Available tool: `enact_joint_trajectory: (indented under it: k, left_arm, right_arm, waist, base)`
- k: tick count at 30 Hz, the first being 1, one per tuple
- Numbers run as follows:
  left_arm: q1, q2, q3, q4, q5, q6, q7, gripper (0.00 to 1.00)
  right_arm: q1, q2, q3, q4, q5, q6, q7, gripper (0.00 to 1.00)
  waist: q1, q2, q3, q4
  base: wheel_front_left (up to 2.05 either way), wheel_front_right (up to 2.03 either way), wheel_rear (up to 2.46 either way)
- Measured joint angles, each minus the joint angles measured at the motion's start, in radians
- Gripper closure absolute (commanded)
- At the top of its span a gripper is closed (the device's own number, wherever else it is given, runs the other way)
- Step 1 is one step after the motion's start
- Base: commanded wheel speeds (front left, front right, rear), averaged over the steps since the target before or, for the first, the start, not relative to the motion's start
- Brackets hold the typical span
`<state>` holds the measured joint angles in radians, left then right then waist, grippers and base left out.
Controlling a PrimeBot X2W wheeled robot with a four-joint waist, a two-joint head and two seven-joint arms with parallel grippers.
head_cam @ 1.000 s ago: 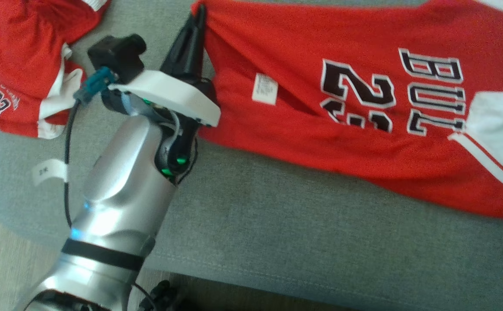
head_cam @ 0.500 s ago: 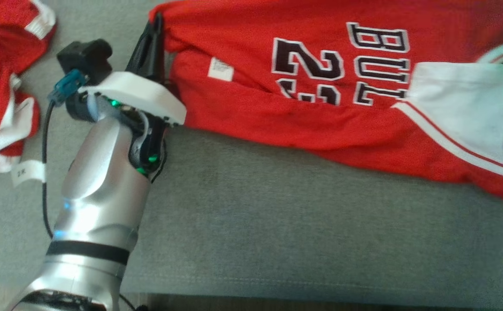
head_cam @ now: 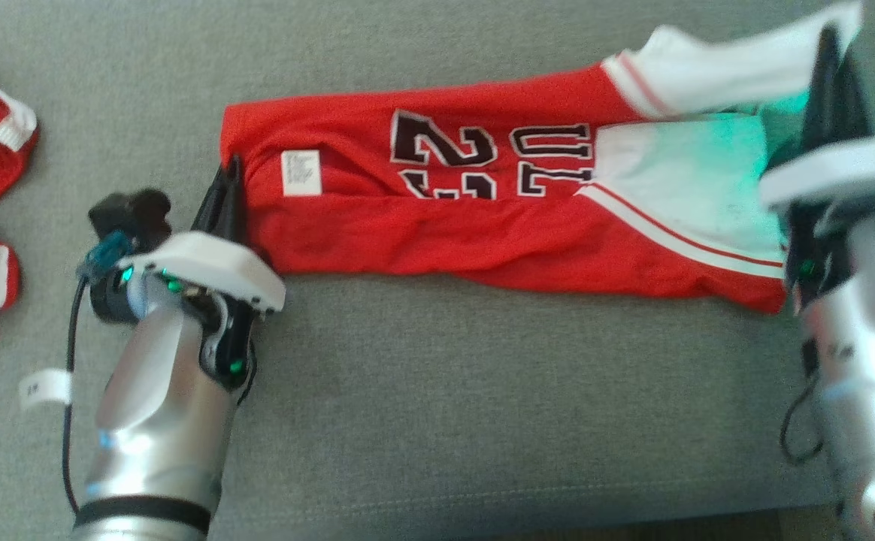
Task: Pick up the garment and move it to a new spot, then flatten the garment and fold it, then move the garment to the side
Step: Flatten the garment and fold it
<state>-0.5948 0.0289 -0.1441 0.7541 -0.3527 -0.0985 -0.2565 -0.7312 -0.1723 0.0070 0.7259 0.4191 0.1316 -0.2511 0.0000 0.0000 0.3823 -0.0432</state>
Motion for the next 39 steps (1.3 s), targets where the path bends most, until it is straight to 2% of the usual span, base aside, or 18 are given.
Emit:
enact_joint_trajectory:
  k: [9, 14, 18, 19, 20, 21, 22, 23, 30, 34, 39]
  left_arm:
    - [0.125, -0.001, 0.1, -0.087, 0.062, 0.002, 0.0, 1.0]
    - [0.169, -0.001, 0.137, -0.182, 0.089, 0.002, 0.0, 1.0]
    - [0.211, -0.001, 0.13, -0.183, 0.096, 0.002, 0.0, 1.0]
    - [0.249, -0.002, 0.113, -0.134, 0.094, 0.002, 0.0, 0.98]
    - [0.26, -0.001, 0.107, -0.125, 0.085, 0.002, 0.0, 0.61]
    - [0.268, -0.001, 0.097, -0.118, 0.078, 0.003, 0.0, 0.03]
    - [0.269, -0.001, 0.089, -0.115, 0.076, 0.012, 0.0, 0.0]
    - [0.269, -0.002, 0.086, -0.116, 0.076, 0.021, 0.0, 0.0]
    - [0.316, 0.0, 0.075, -0.228, 0.076, 0.126, 0.0, 0.0]
    - [0.39, 0.0, 0.034, -0.3, 0.063, 0.154, 0.0, 0.0]
    - [0.432, 0.002, -0.025, -0.365, 0.06, 0.174, 0.0, 0.0]
  right_arm:
    - [0.187, 0.026, 0.017, -0.102, 0.099, 0.0, 0.0, 1.0]
    - [0.248, 0.056, 0.008, -0.103, 0.109, 0.0, 0.0, 1.0]
    - [0.277, 0.07, 0.008, -0.08, 0.104, 0.0, 0.0, 1.0]
    - [0.283, 0.071, 0.008, -0.053, 0.088, 0.0, 0.0, 1.0]
    - [0.285, 0.072, 0.007, -0.044, 0.084, 0.0, 0.0, 1.0]
    - [0.287, 0.073, 0.009, -0.03, 0.077, 0.0, 0.0, 1.0]
    - [0.29, 0.075, 0.012, -0.017, 0.071, 0.0, 0.0, 0.55]
    - [0.291, 0.079, 0.012, -0.006, 0.073, 0.0, 0.0, 0.0]
    - [0.291, 0.093, -0.014, 0.003, 0.051, 0.0, 0.0, 0.0]
    - [0.291, 0.093, -0.021, 0.02, 0.018, 0.0, 0.0, 0.0]
    - [0.289, 0.078, -0.058, 0.104, -0.035, 0.0, 0.0, 0.0]
  waist:
    - [0.0, 0.0, -0.08, -0.035]
    - [0.0, 0.0, -0.109, -0.033]
    - [0.0, 0.0, -0.123, -0.032]
    - [0.0, 0.0, -0.129, -0.032]
    - [0.0, 0.0, -0.131, -0.032]
    - [0.0, 0.0, -0.133, -0.032]
    - [0.0, 0.0, -0.134, -0.03]
    - [0.0, 0.0, -0.136, -0.029]
    - [0.0, 0.0, -0.163, -0.021]
    - [0.0, 0.0, -0.175, -0.002]
    - [0.0, 0.0, -0.179, 0.048]
  base:
    - [0.0, 0.0, 0.0]
    - [0.0, 0.0, 0.0]
    - [0.0, 0.0, 0.0]
    - [0.0, 0.0, 0.0]
    - [0.0, 0.0, 0.0]
    - [0.0, 0.0, 0.0]
    - [0.0, 0.0, 0.0]
    - [0.0, 0.0, 0.0]
    - [0.0, 0.0, 0.0]
    - [0.0, 0.0, 0.0]
    - [0.0, 0.0, 0.0]
